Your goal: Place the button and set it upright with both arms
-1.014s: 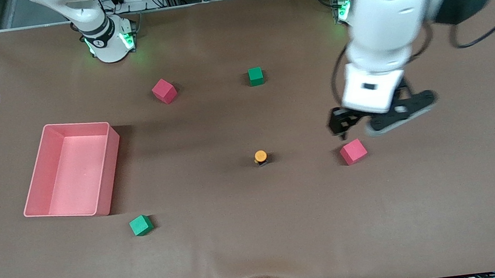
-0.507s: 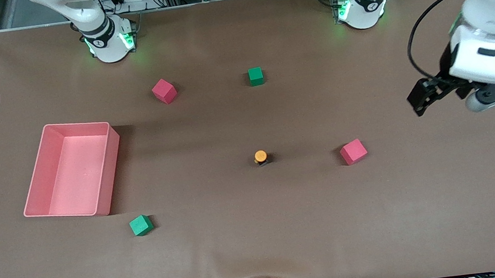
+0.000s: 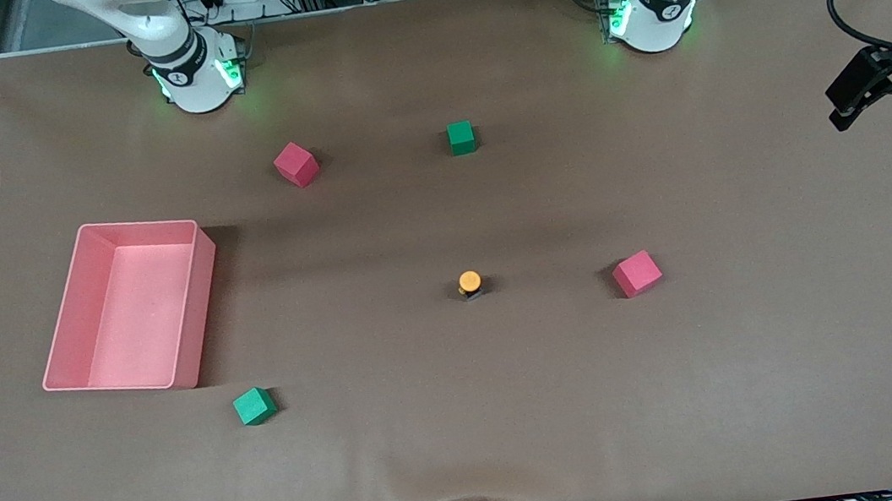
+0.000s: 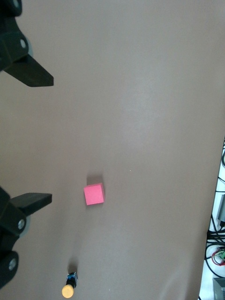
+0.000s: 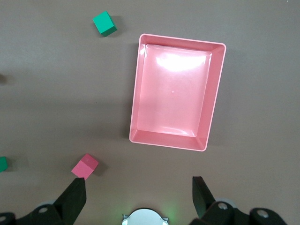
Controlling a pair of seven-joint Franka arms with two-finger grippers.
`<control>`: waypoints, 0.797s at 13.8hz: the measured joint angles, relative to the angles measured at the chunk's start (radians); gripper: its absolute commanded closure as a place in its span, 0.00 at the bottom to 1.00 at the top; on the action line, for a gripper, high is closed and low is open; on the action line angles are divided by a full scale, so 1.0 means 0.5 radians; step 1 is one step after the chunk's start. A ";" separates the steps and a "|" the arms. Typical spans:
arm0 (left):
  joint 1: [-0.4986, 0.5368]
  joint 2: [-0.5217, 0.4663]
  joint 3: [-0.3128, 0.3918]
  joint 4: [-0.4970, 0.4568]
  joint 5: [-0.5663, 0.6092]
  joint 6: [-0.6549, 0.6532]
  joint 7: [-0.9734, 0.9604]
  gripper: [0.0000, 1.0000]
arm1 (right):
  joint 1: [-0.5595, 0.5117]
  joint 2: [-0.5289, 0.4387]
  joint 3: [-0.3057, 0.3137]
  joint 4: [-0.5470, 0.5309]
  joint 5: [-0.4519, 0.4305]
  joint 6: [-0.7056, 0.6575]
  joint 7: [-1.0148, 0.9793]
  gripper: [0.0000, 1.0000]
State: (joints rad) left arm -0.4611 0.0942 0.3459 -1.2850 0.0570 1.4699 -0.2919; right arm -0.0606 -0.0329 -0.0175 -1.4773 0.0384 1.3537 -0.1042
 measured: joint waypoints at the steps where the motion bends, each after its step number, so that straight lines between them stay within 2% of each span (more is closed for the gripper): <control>1: 0.034 0.003 -0.002 -0.010 -0.016 0.003 0.077 0.00 | 0.000 0.000 0.000 0.000 0.000 0.001 0.000 0.00; 5: 0.221 0.007 -0.002 -0.049 -0.193 0.004 0.282 0.00 | 0.000 0.000 0.001 0.000 0.000 0.002 0.000 0.00; 8: 0.224 0.011 -0.022 -0.146 -0.205 0.005 0.305 0.00 | 0.000 0.000 0.001 0.000 0.000 0.002 0.000 0.00; 11: 0.216 0.015 -0.113 -0.241 -0.206 0.006 0.305 0.00 | 0.000 0.000 0.000 0.000 0.000 0.002 0.000 0.00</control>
State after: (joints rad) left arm -0.3529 0.1017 0.2892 -1.4056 -0.0459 1.4728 -0.1393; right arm -0.0606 -0.0328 -0.0173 -1.4773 0.0384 1.3549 -0.1042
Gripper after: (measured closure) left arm 0.000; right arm 0.000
